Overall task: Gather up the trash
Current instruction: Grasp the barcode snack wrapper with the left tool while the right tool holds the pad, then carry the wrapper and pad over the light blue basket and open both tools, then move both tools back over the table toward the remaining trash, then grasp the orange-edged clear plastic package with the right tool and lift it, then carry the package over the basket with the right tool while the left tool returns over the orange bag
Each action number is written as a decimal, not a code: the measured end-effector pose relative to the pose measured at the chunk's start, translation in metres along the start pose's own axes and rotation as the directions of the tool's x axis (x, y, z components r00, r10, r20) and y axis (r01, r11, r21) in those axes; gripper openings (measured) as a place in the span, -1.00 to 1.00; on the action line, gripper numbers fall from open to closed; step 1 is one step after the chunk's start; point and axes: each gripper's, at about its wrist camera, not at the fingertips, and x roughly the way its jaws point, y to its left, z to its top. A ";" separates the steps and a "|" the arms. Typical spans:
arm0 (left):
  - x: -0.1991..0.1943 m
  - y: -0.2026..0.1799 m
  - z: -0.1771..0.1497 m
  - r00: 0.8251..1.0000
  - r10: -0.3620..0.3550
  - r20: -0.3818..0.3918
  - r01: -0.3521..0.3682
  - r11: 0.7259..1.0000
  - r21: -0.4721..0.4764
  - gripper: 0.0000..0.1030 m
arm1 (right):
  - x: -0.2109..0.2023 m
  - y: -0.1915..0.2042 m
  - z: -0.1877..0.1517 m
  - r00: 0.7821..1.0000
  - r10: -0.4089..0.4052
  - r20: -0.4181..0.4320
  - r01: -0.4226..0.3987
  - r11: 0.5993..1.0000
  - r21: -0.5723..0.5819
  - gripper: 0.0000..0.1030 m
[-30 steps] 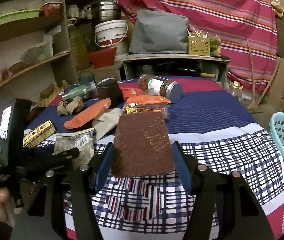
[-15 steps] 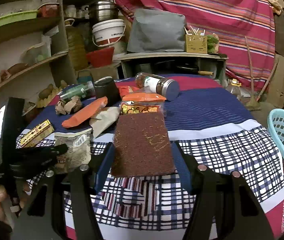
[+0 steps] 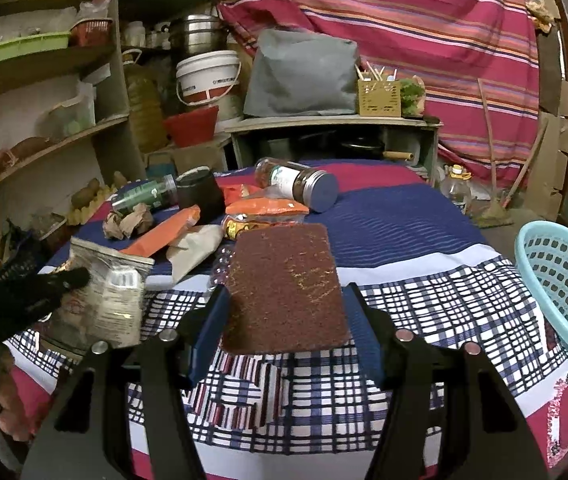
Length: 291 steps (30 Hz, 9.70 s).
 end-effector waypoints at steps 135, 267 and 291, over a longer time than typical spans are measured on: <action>0.046 -0.003 0.067 0.980 0.072 0.185 -0.069 0.997 -0.024 0.89 | 0.066 -0.025 0.061 0.992 -0.125 -0.020 0.123 0.988 -0.088 0.88; 0.014 -0.164 0.056 0.951 -0.295 0.092 0.259 0.922 0.287 -0.97 | -0.020 -0.154 0.043 0.986 -0.163 -0.021 0.164 0.986 0.011 -0.73; 0.005 -0.266 0.054 0.895 -0.440 0.071 0.405 0.870 0.281 -0.97 | -0.050 -0.261 0.022 0.968 -0.250 -0.026 0.251 0.954 0.162 -0.72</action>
